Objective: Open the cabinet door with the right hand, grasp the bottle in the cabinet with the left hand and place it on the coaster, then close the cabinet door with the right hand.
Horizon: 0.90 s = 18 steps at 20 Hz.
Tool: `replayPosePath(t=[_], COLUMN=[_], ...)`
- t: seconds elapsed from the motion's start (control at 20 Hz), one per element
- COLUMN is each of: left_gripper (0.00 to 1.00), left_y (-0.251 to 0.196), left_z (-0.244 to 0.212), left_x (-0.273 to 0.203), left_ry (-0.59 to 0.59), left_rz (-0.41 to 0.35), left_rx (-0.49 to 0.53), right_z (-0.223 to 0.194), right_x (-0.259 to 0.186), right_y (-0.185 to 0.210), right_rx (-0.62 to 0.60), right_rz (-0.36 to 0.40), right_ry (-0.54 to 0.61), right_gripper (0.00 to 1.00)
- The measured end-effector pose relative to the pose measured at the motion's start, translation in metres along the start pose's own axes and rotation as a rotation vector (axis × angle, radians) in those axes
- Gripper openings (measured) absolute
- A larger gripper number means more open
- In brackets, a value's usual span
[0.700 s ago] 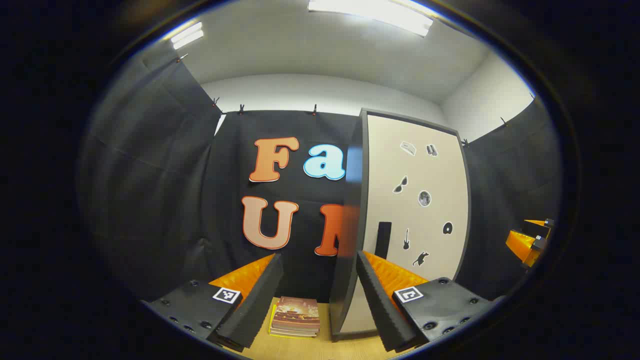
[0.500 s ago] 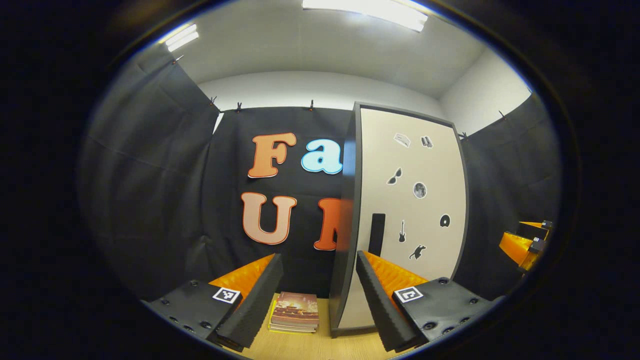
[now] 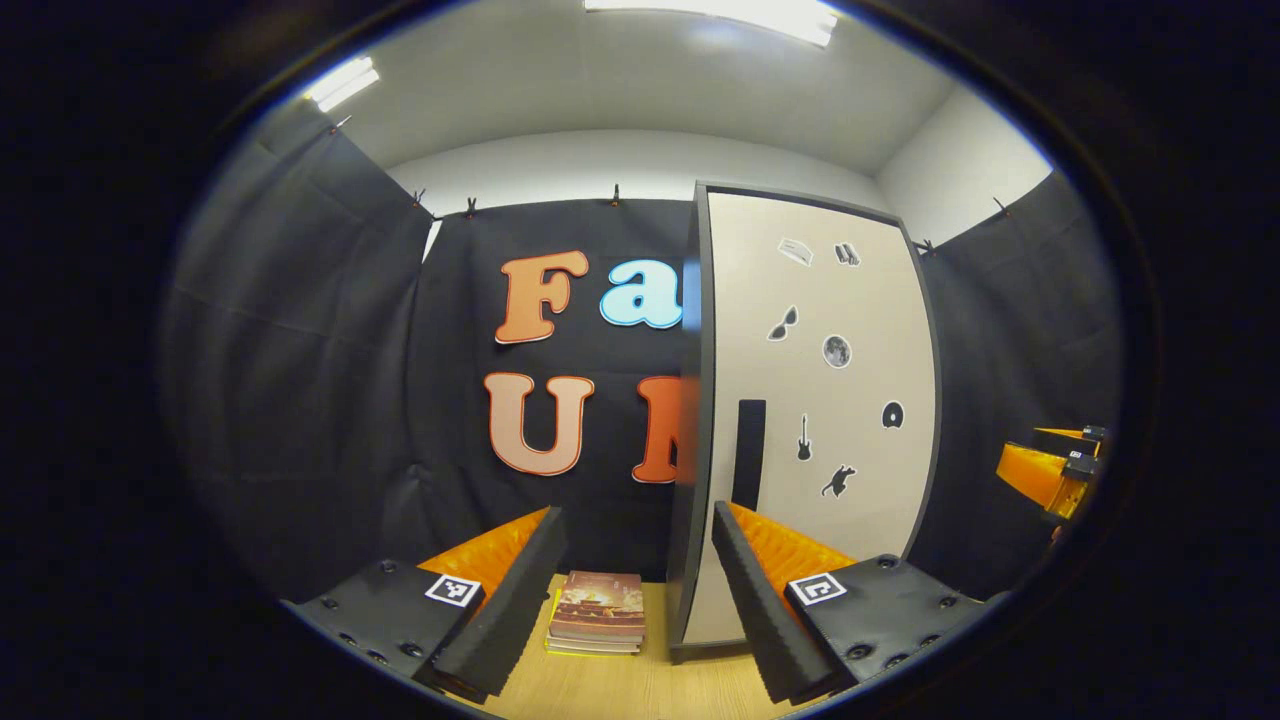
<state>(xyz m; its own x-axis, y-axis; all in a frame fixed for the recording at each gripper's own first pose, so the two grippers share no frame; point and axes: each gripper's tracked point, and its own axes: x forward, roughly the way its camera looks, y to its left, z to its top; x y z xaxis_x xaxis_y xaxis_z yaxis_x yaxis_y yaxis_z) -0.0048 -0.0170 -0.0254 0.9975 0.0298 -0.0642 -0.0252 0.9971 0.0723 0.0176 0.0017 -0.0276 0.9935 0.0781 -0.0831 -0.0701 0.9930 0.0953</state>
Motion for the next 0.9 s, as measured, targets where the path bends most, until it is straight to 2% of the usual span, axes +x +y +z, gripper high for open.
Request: replayPosePath(t=[0.2, 0.45, 0.55, 0.65, 0.7, 0.75, 0.8, 0.9], left_gripper=[0.96, 0.96, 0.92, 0.92, 0.96, 0.92, 0.96, 0.96], left_y=[0.002, 0.034, 0.052, 0.071, 0.082, 0.090, 0.098, 0.112], left_z=[-0.001, -0.001, -0.004, -0.006, -0.008, -0.009, -0.011, -0.013], left_x=[0.000, -0.008, -0.012, -0.016, -0.020, -0.021, -0.023, -0.028], left_ry=[0.003, -0.004, 0.002, 0.009, 0.011, 0.014, 0.017, 0.021], left_rz=[0.001, 0.069, 0.105, 0.145, 0.166, 0.183, 0.198, 0.226], left_rx=[0.007, 0.035, 0.041, 0.043, 0.044, 0.043, 0.043, 0.048], right_z=[-0.012, -0.038, -0.043, -0.046, -0.046, -0.046, -0.046, -0.045], right_x=[0.011, 0.036, 0.046, 0.059, 0.065, 0.072, 0.079, 0.092], right_y=[0.011, 0.036, 0.048, 0.061, 0.068, 0.075, 0.082, 0.097], right_rx=[0.018, 0.111, 0.135, 0.138, 0.133, 0.122, 0.108, 0.081], right_rz=[0.021, 0.077, 0.102, 0.124, 0.138, 0.148, 0.156, 0.166], right_ry=[0.049, 0.157, 0.181, 0.196, 0.198, 0.198, 0.200, 0.204], right_gripper=[0.94, 0.94, 0.94, 0.94, 0.94, 0.94, 0.94, 0.94])
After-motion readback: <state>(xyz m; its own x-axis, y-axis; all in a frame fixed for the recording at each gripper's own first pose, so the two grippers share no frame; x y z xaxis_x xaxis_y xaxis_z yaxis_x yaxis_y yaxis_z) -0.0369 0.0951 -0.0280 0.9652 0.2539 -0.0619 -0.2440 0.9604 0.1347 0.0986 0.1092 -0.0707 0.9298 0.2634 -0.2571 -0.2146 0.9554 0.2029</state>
